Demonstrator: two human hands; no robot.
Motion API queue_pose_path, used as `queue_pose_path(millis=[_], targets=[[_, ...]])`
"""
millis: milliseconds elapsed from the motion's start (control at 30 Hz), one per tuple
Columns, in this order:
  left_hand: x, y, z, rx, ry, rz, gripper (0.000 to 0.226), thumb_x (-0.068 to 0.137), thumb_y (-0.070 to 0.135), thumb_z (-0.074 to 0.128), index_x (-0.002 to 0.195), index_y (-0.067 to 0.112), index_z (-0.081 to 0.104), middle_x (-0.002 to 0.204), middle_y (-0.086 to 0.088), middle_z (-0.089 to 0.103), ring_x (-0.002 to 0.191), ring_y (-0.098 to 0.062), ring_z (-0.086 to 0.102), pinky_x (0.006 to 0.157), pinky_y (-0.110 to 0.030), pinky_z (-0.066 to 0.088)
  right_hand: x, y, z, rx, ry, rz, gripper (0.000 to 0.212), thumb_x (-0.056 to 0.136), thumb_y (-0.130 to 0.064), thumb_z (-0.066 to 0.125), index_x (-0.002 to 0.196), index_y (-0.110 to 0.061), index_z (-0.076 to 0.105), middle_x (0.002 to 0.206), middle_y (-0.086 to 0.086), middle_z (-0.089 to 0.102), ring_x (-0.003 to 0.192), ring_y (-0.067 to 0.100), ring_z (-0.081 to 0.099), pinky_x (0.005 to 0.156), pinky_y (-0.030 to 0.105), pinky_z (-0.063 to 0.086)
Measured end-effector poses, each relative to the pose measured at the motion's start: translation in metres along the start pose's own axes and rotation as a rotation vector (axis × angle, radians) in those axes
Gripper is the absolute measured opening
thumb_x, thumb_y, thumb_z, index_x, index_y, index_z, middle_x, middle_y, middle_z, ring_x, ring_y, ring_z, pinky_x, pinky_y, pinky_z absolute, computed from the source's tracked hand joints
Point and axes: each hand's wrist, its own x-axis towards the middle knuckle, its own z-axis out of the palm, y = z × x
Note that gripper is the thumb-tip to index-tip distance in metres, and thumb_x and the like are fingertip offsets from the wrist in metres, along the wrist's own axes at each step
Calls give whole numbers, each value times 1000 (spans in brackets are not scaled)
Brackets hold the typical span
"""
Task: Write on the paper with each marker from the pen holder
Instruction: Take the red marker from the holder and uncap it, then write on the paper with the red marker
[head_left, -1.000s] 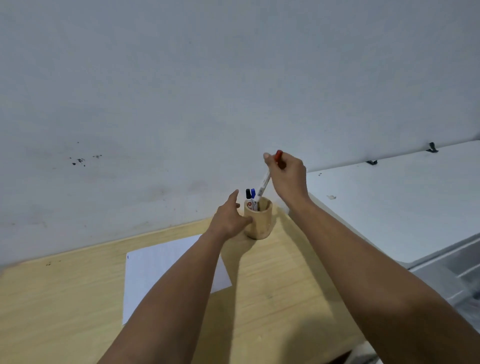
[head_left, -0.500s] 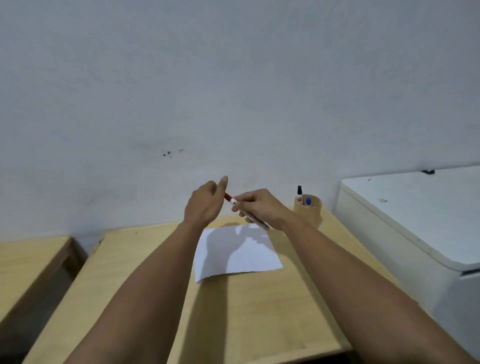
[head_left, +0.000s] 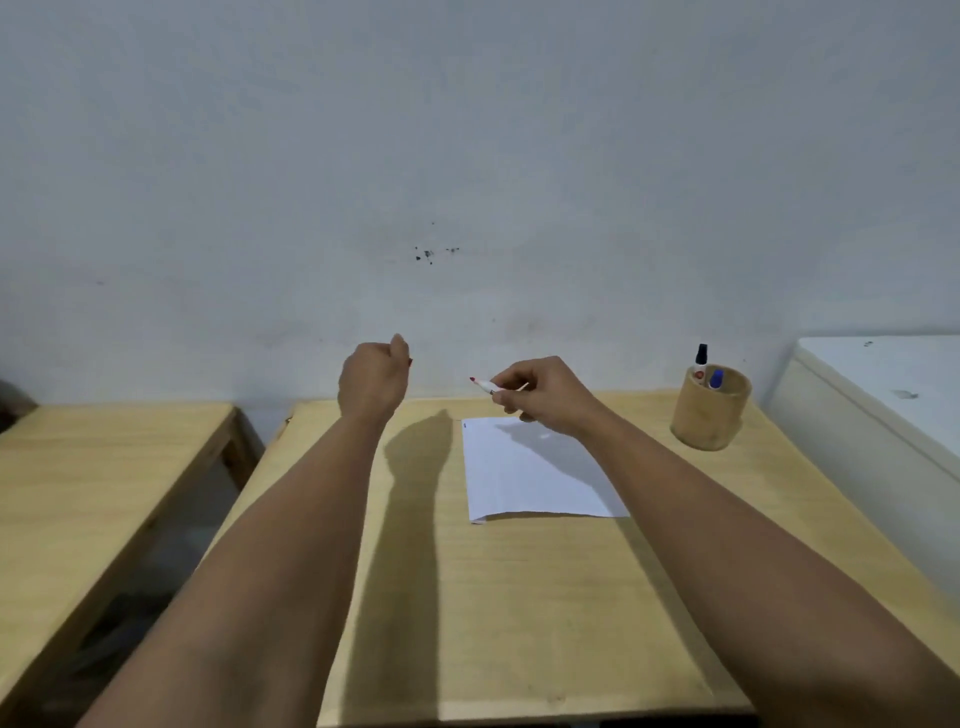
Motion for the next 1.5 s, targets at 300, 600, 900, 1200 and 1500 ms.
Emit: queue_pose_path(millis=[300,600,900,1200,1500], targets=[[-4,-69,46,810,-309,353,44,106,49,31,120,12,51,113,-10,64,105,-35,63,80,-43,41,19,46,-22,806,308,270,16,107,-8,56,100,-13,70,98,20,71,69,29,68,62,34,63],[-15,-87,51,756,-237,333,63,92,72,33,114,18,56,106,-4,61,97,-31,61,78,-43,51,28,37,-22,1131,186,257,48,99,13,41,131,-10,68,119,17,80,97,32,80,75,38,63],[-79,-59,55,486,-438,604,60,97,57,46,145,22,53,154,1,51,142,-25,45,110,-43,42,39,28,32,531,272,217,20,101,-26,61,100,-15,78,79,11,75,53,19,60,49,23,45],[-90,-79,64,461,-515,527,67,99,61,40,155,25,41,167,5,31,157,-20,20,126,-44,20,32,62,82,333,323,240,27,95,-24,69,85,1,66,79,20,79,52,17,67,47,23,48],[-91,-89,59,542,-400,455,84,89,79,38,150,22,47,164,1,38,155,-20,27,125,-46,23,35,72,87,282,286,189,30,93,-22,69,80,5,62,76,19,77,66,9,76,54,22,53]])
